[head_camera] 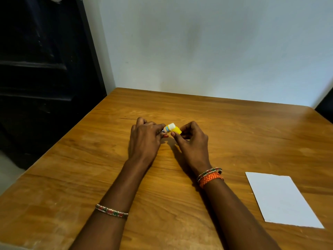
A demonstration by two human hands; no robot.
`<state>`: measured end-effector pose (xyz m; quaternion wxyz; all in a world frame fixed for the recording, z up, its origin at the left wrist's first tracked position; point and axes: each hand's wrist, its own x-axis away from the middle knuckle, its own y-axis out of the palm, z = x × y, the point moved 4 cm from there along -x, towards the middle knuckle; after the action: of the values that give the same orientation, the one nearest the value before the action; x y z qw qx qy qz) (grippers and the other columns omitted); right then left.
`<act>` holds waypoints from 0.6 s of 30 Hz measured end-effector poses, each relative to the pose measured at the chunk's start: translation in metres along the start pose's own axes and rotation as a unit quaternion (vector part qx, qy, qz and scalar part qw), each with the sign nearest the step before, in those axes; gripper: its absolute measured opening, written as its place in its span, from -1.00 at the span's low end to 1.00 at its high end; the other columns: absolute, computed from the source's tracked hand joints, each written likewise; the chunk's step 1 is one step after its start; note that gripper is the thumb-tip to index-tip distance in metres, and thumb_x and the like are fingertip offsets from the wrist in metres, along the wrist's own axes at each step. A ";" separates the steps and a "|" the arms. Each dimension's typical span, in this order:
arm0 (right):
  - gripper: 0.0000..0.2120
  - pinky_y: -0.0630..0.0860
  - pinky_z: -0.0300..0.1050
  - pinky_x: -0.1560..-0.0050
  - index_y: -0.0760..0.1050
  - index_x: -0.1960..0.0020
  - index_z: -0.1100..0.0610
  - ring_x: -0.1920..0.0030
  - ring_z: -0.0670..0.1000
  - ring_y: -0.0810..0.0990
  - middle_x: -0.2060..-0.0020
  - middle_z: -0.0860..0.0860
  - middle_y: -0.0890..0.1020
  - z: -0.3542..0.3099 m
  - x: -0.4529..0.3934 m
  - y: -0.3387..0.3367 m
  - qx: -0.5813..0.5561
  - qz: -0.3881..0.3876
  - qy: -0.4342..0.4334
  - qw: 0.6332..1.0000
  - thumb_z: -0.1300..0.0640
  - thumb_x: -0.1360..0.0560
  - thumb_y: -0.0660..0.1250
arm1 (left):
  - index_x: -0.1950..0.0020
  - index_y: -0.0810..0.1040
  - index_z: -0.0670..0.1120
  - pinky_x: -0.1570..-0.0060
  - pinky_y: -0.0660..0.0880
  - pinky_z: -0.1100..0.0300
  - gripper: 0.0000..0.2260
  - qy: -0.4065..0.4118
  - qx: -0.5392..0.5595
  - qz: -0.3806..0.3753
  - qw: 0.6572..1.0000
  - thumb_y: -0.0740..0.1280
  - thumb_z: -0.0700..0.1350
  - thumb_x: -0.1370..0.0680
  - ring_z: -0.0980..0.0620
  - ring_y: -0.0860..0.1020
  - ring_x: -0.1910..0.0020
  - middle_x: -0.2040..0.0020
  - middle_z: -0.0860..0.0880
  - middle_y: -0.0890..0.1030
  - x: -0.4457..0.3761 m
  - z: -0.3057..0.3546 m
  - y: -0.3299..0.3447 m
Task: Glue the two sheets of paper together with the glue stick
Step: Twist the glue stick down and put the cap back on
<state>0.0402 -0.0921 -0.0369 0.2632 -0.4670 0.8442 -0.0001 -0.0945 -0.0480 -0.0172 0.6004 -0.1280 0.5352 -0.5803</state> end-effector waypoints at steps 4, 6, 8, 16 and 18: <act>-0.82 0.50 -0.36 0.31 0.48 0.14 0.11 0.24 -0.11 0.58 0.26 -0.07 0.59 -0.001 0.000 -0.002 -0.006 0.008 -0.002 1.000 0.18 -0.38 0.49 | -0.22 0.56 0.04 -0.03 0.31 0.08 -0.73 0.011 -0.020 -0.006 1.000 0.32 -0.12 -0.52 -0.05 0.36 -0.12 -0.08 -0.01 0.63 -0.001 0.001 0.000; -0.81 0.49 -0.38 0.31 0.47 0.13 0.10 0.25 -0.13 0.57 0.27 -0.09 0.57 -0.001 -0.001 -0.001 -0.002 0.003 -0.002 1.000 0.19 -0.38 0.49 | -0.24 0.54 0.04 -0.04 0.31 0.09 -0.71 0.019 -0.025 -0.018 0.999 0.30 -0.13 -0.53 -0.05 0.36 -0.13 -0.10 -0.01 0.62 -0.001 0.002 0.001; -0.79 0.49 -0.39 0.29 0.46 0.12 0.08 0.25 -0.16 0.56 0.26 -0.11 0.56 -0.001 0.000 -0.002 0.006 0.004 -0.004 1.000 0.22 -0.37 0.49 | -0.26 0.52 0.05 -0.03 0.30 0.11 -0.70 0.031 -0.037 -0.027 0.998 0.29 -0.14 -0.53 -0.03 0.35 -0.12 -0.11 0.01 0.62 -0.001 0.003 0.002; -0.78 0.52 -0.39 0.20 0.52 0.10 0.06 0.15 -0.16 0.60 0.20 -0.07 0.61 -0.002 -0.002 -0.004 0.017 0.001 -0.010 1.000 0.28 -0.36 0.48 | -0.32 0.46 0.07 -0.06 0.23 0.14 -0.63 0.069 -0.068 -0.057 0.994 0.28 -0.18 -0.53 -0.02 0.29 -0.15 -0.15 0.05 0.57 -0.005 0.002 0.005; -0.79 0.52 -0.40 0.20 0.53 0.11 0.06 0.16 -0.16 0.61 0.21 -0.06 0.61 -0.003 -0.002 -0.005 0.016 -0.008 -0.016 1.000 0.29 -0.36 0.48 | -0.31 0.47 0.07 -0.07 0.22 0.14 -0.63 0.075 -0.058 -0.059 0.994 0.28 -0.19 -0.53 -0.02 0.29 -0.14 -0.15 0.05 0.57 -0.006 0.000 0.004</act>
<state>0.0436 -0.0937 -0.0317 0.2841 -0.4692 0.8361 -0.0085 -0.0909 -0.0416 -0.0179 0.5150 -0.1503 0.6028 -0.5906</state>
